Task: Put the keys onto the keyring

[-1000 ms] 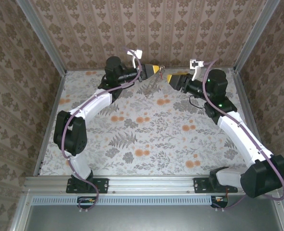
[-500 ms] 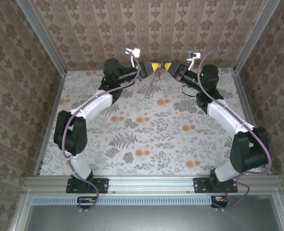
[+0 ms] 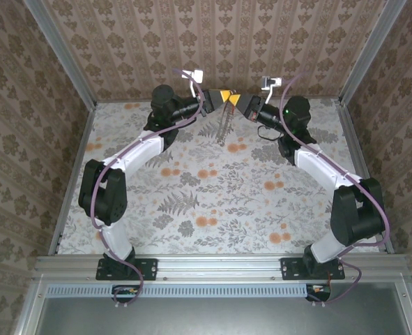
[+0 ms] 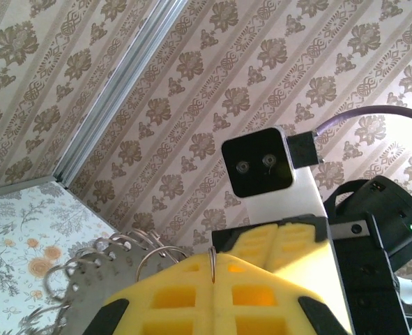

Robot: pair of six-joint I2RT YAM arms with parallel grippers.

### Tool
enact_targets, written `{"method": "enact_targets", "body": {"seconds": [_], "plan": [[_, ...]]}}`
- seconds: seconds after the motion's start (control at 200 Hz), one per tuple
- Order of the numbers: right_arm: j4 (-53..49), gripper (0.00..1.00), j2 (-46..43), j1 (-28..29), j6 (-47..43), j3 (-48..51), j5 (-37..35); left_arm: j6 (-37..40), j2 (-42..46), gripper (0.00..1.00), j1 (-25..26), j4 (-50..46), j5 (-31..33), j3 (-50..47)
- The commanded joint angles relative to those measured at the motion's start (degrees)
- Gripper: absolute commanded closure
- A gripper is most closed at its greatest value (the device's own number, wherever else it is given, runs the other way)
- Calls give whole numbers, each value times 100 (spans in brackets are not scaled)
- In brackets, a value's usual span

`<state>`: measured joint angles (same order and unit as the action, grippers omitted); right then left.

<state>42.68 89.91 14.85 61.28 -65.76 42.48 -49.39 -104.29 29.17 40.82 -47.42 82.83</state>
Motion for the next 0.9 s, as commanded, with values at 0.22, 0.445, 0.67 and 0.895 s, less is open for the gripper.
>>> {"method": "enact_targets", "body": {"seconds": [0.22,0.445,0.67,0.895], "plan": [[92,100,-390,-123,-195,194,146,-123,-49,100,-22,418,96,35],[-285,99,-629,-438,-421,83,-40,-133,-39,100,-24,423,62,15],[-363,99,-329,-440,-427,-66,-199,-174,-18,100,-16,473,65,12],[-238,100,54,-336,-291,-320,-102,-187,4,100,-8,496,67,6]]}}
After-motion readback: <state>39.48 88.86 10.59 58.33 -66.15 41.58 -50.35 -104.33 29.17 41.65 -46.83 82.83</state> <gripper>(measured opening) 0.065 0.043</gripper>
